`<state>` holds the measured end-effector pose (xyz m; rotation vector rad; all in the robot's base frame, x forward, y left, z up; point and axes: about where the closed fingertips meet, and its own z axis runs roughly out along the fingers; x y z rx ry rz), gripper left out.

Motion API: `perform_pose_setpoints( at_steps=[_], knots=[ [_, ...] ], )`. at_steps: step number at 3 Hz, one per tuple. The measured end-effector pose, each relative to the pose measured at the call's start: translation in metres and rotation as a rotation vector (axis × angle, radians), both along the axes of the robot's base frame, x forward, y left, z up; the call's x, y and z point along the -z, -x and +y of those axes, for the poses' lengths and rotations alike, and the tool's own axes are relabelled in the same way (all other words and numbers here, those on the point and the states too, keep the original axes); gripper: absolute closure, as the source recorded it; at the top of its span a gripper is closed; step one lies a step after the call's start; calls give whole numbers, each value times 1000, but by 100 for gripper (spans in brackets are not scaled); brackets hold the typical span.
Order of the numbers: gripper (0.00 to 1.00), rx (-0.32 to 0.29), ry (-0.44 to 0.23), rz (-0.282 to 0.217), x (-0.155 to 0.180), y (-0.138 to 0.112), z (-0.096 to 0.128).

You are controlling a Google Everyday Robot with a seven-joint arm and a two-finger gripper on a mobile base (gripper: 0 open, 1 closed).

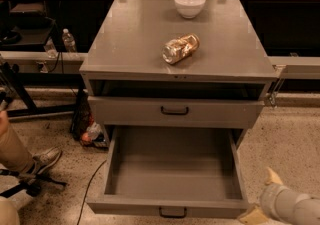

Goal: Open middle drawer

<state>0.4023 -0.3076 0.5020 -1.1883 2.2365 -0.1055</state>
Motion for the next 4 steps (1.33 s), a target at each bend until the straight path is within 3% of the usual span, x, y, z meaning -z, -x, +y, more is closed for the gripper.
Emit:
perform_pose_setpoints(
  at_steps=[2,3,4],
  knots=[
    [0,177,39,-12,-70,-24,-110],
    [0,201,47,-16,-79,-28,-125],
    [0,205,41,-10,-79,-29,-125]
  ],
)
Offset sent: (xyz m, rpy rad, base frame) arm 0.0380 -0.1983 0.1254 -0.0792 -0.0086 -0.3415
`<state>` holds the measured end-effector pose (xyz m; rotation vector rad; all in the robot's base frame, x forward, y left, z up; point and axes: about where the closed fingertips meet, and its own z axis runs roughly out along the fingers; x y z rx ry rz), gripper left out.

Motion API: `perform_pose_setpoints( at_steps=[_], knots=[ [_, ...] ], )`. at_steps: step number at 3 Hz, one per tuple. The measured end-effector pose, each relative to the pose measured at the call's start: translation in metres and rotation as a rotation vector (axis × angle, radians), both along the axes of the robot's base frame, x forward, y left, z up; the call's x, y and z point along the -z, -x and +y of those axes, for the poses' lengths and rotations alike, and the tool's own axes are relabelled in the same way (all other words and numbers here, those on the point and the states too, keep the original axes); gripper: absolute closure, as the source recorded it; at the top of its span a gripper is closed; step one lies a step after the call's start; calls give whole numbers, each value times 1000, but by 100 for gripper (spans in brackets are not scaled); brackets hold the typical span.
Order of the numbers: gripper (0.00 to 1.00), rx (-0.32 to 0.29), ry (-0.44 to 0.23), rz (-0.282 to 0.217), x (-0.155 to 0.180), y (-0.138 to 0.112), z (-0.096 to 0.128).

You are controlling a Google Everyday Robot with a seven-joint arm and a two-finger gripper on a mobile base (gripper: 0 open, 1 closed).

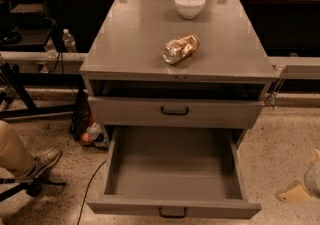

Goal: Open middle drawer

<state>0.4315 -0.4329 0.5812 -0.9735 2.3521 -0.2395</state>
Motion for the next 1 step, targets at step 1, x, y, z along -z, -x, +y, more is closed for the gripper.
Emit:
perform_pose_setpoints(
  at_steps=[1],
  knots=[
    [0,13,-22,17,-1,-5,-2]
  ],
)
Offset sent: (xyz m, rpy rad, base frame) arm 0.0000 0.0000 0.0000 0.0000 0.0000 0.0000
